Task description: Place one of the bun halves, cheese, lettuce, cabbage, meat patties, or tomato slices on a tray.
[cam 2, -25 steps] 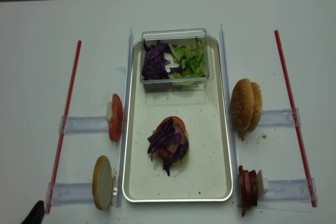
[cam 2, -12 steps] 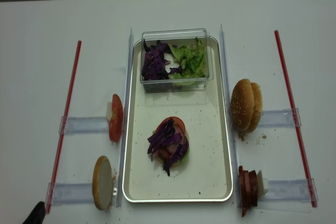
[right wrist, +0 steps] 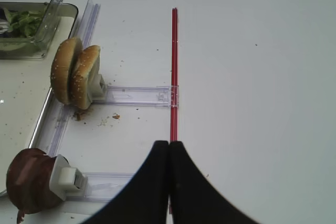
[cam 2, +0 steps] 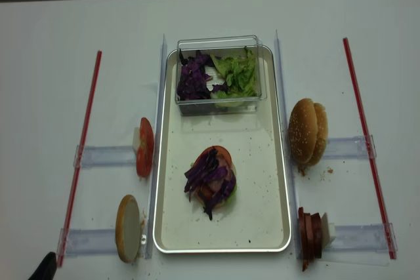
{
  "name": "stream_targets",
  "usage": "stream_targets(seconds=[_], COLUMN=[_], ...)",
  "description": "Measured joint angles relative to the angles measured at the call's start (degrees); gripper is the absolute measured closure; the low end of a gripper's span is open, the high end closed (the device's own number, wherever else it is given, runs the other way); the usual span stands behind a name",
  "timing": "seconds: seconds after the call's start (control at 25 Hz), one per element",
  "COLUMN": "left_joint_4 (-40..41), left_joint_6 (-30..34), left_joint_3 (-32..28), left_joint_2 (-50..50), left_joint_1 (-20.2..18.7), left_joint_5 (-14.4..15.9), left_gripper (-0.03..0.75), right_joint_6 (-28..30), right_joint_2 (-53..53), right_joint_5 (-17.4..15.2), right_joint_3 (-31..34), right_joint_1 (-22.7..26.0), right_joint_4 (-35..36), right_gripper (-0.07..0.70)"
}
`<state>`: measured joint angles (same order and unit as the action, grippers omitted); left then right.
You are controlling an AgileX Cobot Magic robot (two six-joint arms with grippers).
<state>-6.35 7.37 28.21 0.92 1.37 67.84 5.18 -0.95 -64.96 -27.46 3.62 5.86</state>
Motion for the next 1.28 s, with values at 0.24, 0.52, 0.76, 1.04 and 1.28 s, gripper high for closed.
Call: stream_targets(seconds=[0.24, 0.52, 0.76, 1.04, 1.28], left_joint_4=[0.0, 0.0, 0.0, 0.2, 0.2], left_joint_6=[0.0, 0.0, 0.0, 0.0, 0.0], left_joint_3=[0.0, 0.0, 0.0, 0.0, 0.0], left_joint_2=[0.0, 0.0, 0.0, 0.0, 0.0], left_joint_1=[0.0, 0.0, 0.0, 0.0, 0.0], left_joint_5=[0.0, 0.0, 0.0, 0.0, 0.0], left_gripper=[0.097, 0.097, 0.097, 0.097, 0.097], right_joint_6=[0.1, 0.0, 0.0, 0.0, 0.0], right_joint_2=[0.0, 0.0, 0.0, 0.0, 0.0], right_joint_5=[0.0, 0.0, 0.0, 0.0, 0.0], right_joint_3=[0.0, 0.0, 0.0, 0.0, 0.0], right_joint_1=[0.0, 0.0, 0.0, 0.0, 0.0], right_joint_4=[0.0, 0.0, 0.0, 0.0, 0.0], right_gripper=[0.595, 0.595, 0.595, 0.595, 0.595])
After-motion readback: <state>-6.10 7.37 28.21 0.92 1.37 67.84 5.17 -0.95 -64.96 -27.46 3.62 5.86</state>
